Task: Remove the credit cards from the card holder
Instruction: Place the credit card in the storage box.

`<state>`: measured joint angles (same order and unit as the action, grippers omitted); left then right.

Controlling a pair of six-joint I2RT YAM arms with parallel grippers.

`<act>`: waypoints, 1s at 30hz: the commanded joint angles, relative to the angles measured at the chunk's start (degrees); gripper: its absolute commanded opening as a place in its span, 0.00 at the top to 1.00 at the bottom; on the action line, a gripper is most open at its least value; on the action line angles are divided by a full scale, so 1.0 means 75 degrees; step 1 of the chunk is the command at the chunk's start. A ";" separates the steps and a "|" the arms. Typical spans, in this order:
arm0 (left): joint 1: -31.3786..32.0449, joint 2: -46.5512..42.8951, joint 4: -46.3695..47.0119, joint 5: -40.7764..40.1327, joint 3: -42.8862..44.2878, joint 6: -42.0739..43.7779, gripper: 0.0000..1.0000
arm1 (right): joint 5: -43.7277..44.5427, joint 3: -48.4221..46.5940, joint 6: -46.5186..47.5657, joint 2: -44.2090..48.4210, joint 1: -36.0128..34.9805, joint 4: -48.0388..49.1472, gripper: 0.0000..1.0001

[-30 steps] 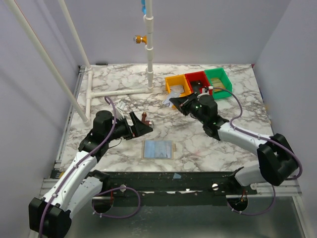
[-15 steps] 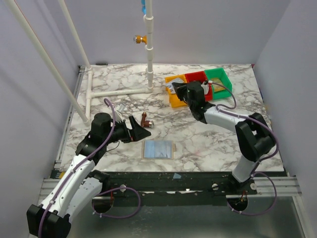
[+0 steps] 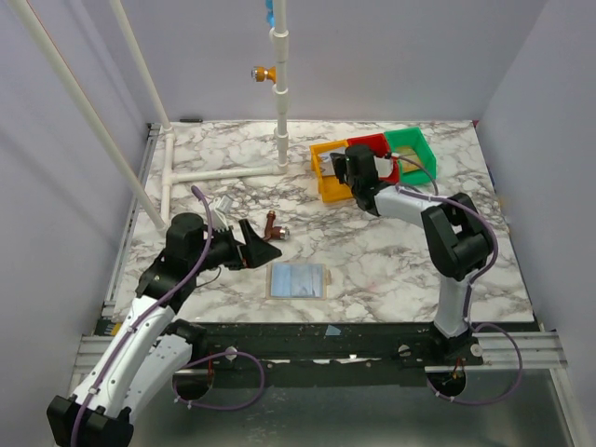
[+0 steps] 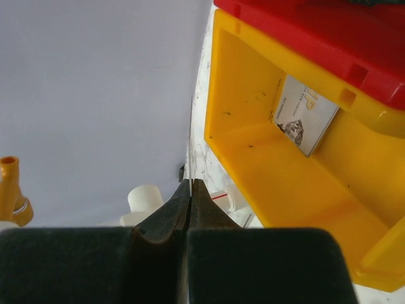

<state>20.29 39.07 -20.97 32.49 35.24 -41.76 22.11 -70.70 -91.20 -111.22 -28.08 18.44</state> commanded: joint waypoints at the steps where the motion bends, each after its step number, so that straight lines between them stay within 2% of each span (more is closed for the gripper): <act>1: -0.0046 -0.0208 -0.0288 -0.0014 0.0246 0.0142 0.01 | 0.0243 -0.0455 -0.0264 -0.0564 0.0151 -0.0407 0.99; 16: -0.0069 -0.0442 -0.0553 -0.0075 0.0360 0.0154 0.01 | -0.0020 -0.1421 -0.0252 -0.1557 0.0311 -0.0852 0.98; 19: -0.0069 -0.0473 -0.0583 -0.0042 0.0392 0.0155 0.01 | -0.0195 -0.1586 -0.0146 -0.1698 0.0354 -0.0878 0.92; 25: -0.0069 -0.0556 -0.0684 -0.0037 0.0492 0.0192 0.01 | -0.0310 -0.1669 -0.0079 -0.1833 0.0383 -0.0891 0.71; 30: -0.0069 -0.0538 -0.0659 -0.0028 0.0482 0.0177 0.01 | -0.0418 -0.1748 0.0158 -0.1850 0.0385 -0.0902 0.58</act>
<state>20.21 35.51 -25.69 32.47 37.32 -41.30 19.62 -81.73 -91.90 -123.57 -25.56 13.37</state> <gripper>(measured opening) 0.987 0.377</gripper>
